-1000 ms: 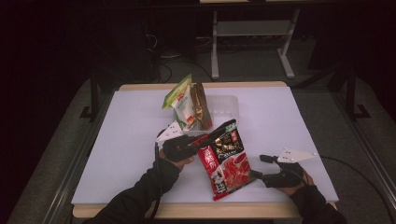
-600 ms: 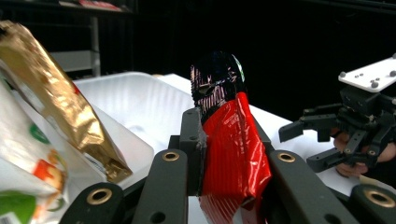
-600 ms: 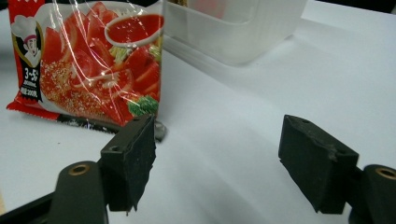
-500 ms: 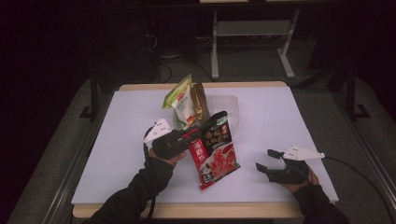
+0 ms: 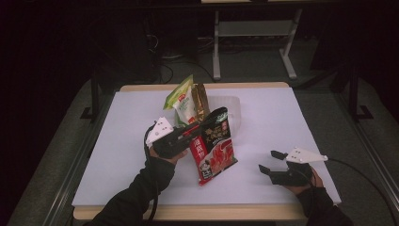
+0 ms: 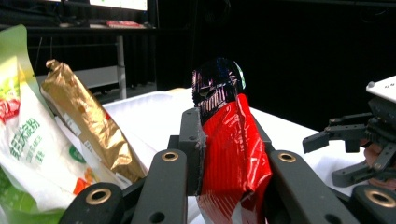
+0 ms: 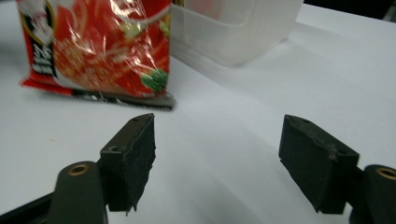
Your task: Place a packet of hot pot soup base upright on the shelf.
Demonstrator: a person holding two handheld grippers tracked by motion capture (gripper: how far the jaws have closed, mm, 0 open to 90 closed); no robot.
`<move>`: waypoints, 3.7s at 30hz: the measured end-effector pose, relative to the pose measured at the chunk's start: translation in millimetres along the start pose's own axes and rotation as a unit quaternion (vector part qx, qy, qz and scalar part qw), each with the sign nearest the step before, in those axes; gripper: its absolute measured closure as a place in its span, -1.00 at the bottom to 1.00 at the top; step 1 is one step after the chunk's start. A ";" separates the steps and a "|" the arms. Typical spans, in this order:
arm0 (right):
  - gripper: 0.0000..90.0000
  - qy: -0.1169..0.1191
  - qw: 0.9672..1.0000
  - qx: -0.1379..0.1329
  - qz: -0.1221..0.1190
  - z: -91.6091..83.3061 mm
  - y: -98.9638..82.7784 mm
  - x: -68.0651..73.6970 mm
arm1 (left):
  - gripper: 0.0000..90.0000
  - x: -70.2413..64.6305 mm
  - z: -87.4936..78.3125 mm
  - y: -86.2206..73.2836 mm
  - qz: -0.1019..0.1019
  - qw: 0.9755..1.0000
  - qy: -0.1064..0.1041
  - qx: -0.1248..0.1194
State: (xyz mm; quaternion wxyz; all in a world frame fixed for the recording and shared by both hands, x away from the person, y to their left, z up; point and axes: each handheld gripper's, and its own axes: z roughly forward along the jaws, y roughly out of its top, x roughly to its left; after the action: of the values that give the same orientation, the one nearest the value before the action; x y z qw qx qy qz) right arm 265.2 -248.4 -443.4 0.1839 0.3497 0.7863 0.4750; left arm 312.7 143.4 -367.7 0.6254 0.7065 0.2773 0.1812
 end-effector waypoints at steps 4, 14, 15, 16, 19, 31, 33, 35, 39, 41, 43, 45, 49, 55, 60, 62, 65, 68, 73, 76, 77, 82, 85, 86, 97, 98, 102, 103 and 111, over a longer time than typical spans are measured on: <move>-0.51 -0.015 1.000 0.012 -0.023 3.7 -2.6 2.7 | 0.66 -1.2 -0.8 2.4 0.007 1.000 0.006 -0.006; -0.53 -0.036 0.997 0.011 -0.064 5.7 -4.4 9.2 | 0.66 -1.8 -2.7 9.2 0.005 1.000 0.019 -0.019; -0.53 -0.038 0.997 0.009 -0.064 5.8 -4.4 9.4 | 0.66 -2.4 -2.6 11.2 0.004 1.000 0.021 -0.021; -0.53 -0.044 0.997 0.008 -0.065 6.1 -4.4 9.9 | 0.66 -3.0 -2.5 12.7 0.005 0.999 0.024 -0.022; -0.55 -0.048 0.997 0.000 -0.064 5.7 -4.2 10.3 | 0.66 -5.5 -0.8 22.4 0.007 0.999 0.033 -0.029; -0.59 -0.043 0.995 -0.069 -0.052 -9.1 1.0 10.8 | 0.66 -8.7 17.2 63.6 0.019 0.997 0.052 -0.062; -0.58 -0.041 0.994 -0.082 -0.050 -12.2 1.4 11.1 | 0.67 -7.0 20.2 67.8 0.018 0.996 0.056 -0.064; -0.58 -0.042 0.994 -0.084 -0.052 -12.4 2.2 12.7 | 0.67 -5.6 23.8 71.5 0.019 0.996 0.063 -0.063; -0.58 -0.044 0.994 -0.074 -0.061 -9.3 3.0 15.5 | 0.67 -1.6 31.0 79.1 0.027 0.995 0.077 -0.063; -0.58 -0.043 0.995 -0.072 -0.061 -8.6 3.0 15.7 | 0.67 2.1 34.8 82.2 0.023 0.994 0.086 -0.066; -0.58 -0.044 0.995 -0.069 -0.061 -8.4 2.8 15.2 | 0.67 5.8 39.6 85.2 0.026 0.993 0.095 -0.065; -0.58 -0.044 0.995 -0.068 -0.060 -8.6 2.4 14.5 | 0.66 8.0 44.0 86.7 0.023 0.992 0.103 -0.063; -0.57 -0.045 0.995 -0.068 -0.055 -8.4 1.6 12.6 | 0.67 12.6 55.8 89.7 0.026 0.991 0.120 -0.058; -0.56 -0.043 0.996 -0.062 -0.055 -6.8 0.4 12.7 | 0.66 18.8 77.8 89.8 0.039 0.986 0.156 -0.042; -0.52 -0.042 0.996 -0.058 -0.056 -3.8 1.0 14.0 | 0.66 23.2 97.6 87.6 0.044 0.982 0.181 -0.039; -0.52 -0.037 0.996 -0.054 -0.059 -1.8 0.9 15.0 | 0.66 26.1 106.4 86.8 0.038 0.981 0.187 -0.038; -0.52 -0.035 0.996 -0.052 -0.061 -0.6 0.4 16.1 | 0.66 25.9 120.1 85.3 0.047 0.978 0.202 -0.035; -0.52 -0.033 0.996 -0.049 -0.061 -0.5 -0.9 15.5 | 0.65 26.0 130.7 80.8 0.047 0.976 0.212 -0.031; -0.52 -0.032 0.997 -0.047 -0.060 0.5 -2.8 14.4 | 0.64 29.5 138.1 65.7 0.029 0.976 0.212 -0.041; -0.52 -0.032 0.997 -0.046 -0.061 0.5 -2.6 14.6 | 0.63 28.1 140.7 58.1 0.030 0.977 0.207 -0.037; -0.52 -0.032 0.996 -0.048 -0.063 0.1 -2.3 14.7 | 0.63 27.0 141.4 55.7 0.035 0.977 0.205 -0.034; -0.52 -0.033 0.996 -0.047 -0.063 -0.4 -2.1 15.0 | 0.60 25.9 137.6 51.3 0.042 0.980 0.193 -0.039; -0.52 -0.034 0.996 -0.048 -0.063 -0.8 -1.7 14.8 | 0.60 27.1 134.8 50.7 0.047 0.980 0.188 -0.037; -0.52 -0.034 0.996 -0.050 -0.063 -1.0 -1.6 14.8 | 0.60 27.4 133.9 50.0 0.049 0.980 0.189 -0.036; -0.52 -0.034 0.996 -0.043 -0.070 1.3 -1.4 16.7 | 0.59 21.8 131.5 27.1 0.102 0.982 0.159 -0.017; -0.52 -0.033 0.996 -0.043 -0.069 1.2 -1.4 16.7 | 0.59 20.1 131.4 25.6 0.102 0.982 0.157 -0.023; -0.52 -0.034 0.996 -0.043 -0.069 1.0 -1.1 16.9 | 0.58 19.6 131.0 25.3 0.100 0.983 0.153 -0.023; -0.52 -0.034 0.996 -0.043 -0.070 1.0 -1.1 17.2 | 0.58 20.1 130.6 24.9 0.098 0.983 0.152 -0.022; -0.52 -0.036 0.996 -0.039 -0.074 2.2 -1.3 18.0 | 0.57 28.7 125.4 19.0 0.078 0.986 0.145 -0.019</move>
State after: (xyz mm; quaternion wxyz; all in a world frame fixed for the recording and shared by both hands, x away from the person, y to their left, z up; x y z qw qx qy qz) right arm 253.7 -234.3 -444.8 0.2600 0.3004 0.7838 0.4773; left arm 413.8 61.7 -370.7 0.5759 0.6800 0.3057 0.3354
